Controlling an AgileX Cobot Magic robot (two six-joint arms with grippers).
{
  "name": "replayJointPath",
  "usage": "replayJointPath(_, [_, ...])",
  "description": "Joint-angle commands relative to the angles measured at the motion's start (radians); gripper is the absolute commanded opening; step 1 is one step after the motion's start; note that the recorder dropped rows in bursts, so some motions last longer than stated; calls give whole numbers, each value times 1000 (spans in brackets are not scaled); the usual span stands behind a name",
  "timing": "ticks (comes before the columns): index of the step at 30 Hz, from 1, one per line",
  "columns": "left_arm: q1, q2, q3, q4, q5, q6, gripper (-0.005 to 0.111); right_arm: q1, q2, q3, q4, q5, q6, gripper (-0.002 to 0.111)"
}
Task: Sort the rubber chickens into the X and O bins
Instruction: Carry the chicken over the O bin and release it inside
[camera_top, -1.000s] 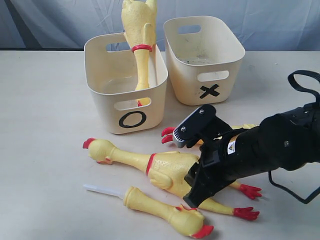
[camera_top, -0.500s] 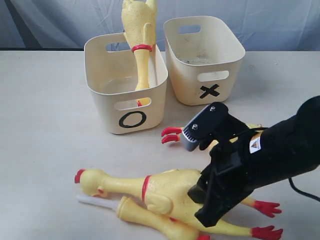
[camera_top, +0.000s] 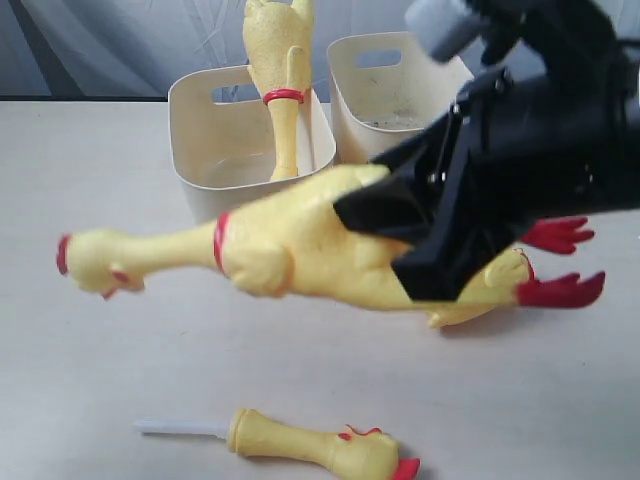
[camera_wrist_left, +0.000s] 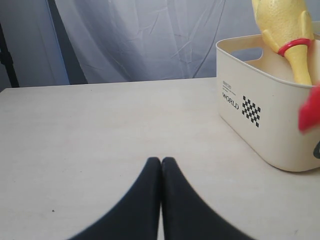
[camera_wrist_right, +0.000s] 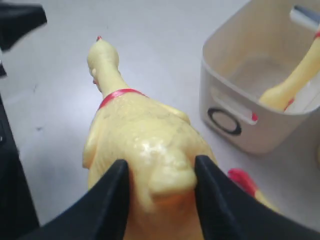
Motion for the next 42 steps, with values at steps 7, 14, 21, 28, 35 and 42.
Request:
replayJointPath(7, [-3, -3, -6, 0, -13, -6, 0, -1, 6, -91, 11, -508, 67, 15])
replayJointPath(14, [-3, -3, -6, 0, -13, -6, 0, -54, 101, -91, 47, -640, 67, 15])
replayJointPath(21, [-3, -3, -6, 0, -13, -6, 0, -72, 252, -92, 69, -837, 67, 15])
replayJointPath(28, [-3, -3, -6, 0, -13, -6, 0, -72, 416, -211, 75, -920, 185, 15])
replayJointPath(35, [-3, -3, -6, 0, -13, -6, 0, -72, 564, -315, 75, -899, 221, 15])
replayJointPath(42, [-3, -3, -6, 0, -13, -6, 0, -70, 667, -342, 75, -867, 226, 15])
